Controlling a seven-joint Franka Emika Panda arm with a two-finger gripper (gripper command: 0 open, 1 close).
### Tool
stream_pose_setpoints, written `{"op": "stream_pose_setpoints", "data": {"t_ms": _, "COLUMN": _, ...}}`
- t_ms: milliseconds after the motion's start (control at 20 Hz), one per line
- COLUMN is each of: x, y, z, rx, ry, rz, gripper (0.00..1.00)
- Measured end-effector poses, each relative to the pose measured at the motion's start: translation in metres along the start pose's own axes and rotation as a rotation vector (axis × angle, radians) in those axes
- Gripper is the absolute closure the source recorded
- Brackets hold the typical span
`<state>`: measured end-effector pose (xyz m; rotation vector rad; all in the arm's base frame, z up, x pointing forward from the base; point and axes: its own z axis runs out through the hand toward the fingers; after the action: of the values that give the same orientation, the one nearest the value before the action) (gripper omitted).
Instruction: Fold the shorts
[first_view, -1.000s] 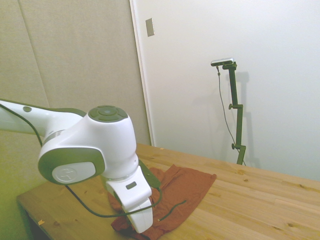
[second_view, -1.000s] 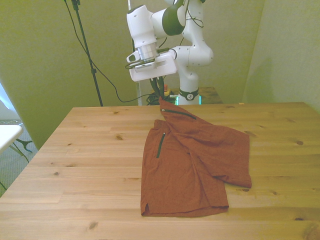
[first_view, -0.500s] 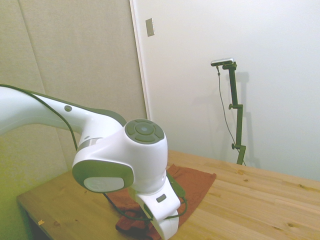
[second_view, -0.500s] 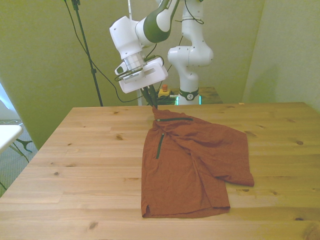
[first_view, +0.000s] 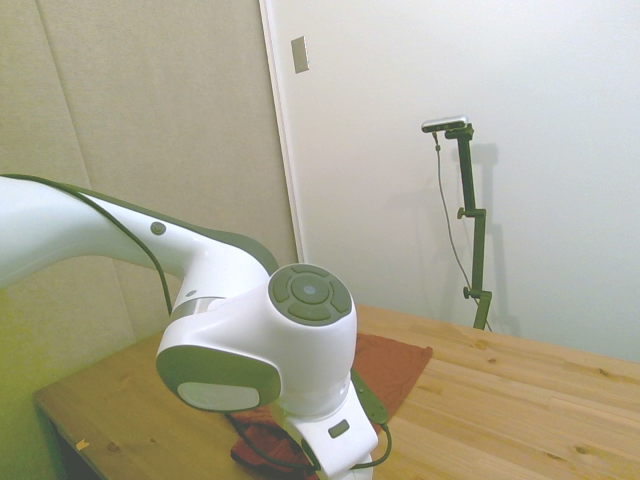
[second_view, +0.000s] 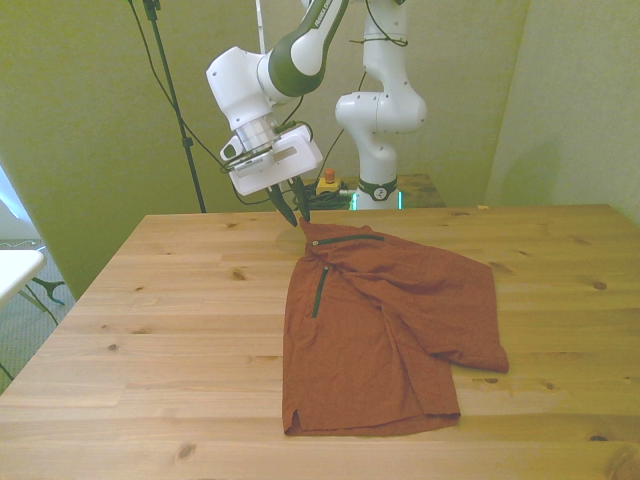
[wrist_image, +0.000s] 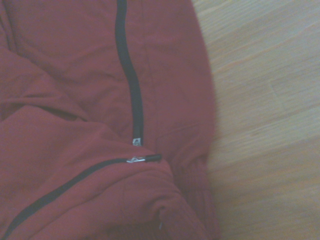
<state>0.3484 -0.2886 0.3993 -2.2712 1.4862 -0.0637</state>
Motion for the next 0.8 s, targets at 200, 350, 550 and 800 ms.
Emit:
{"op": "stream_pose_setpoints", "data": {"t_ms": 200, "x": -0.035, "y": -0.015, "z": -0.054, "rx": -0.048, "ry": 0.136, "rz": -0.024, "gripper": 0.0}}
{"op": "stream_pose_setpoints", "data": {"t_ms": 350, "x": -0.095, "y": -0.054, "z": -0.066, "rx": -0.14, "ry": 0.254, "rz": -0.102, "gripper": 0.0}}
{"op": "stream_pose_setpoints", "data": {"t_ms": 550, "x": -0.184, "y": -0.119, "z": -0.011, "rx": -0.28, "ry": 0.412, "rz": -0.213, "gripper": 0.0}}
{"op": "stream_pose_setpoints", "data": {"t_ms": 800, "x": -0.241, "y": -0.171, "z": 0.05, "rx": -0.435, "ry": 0.623, "rz": -0.397, "gripper": 0.0}}
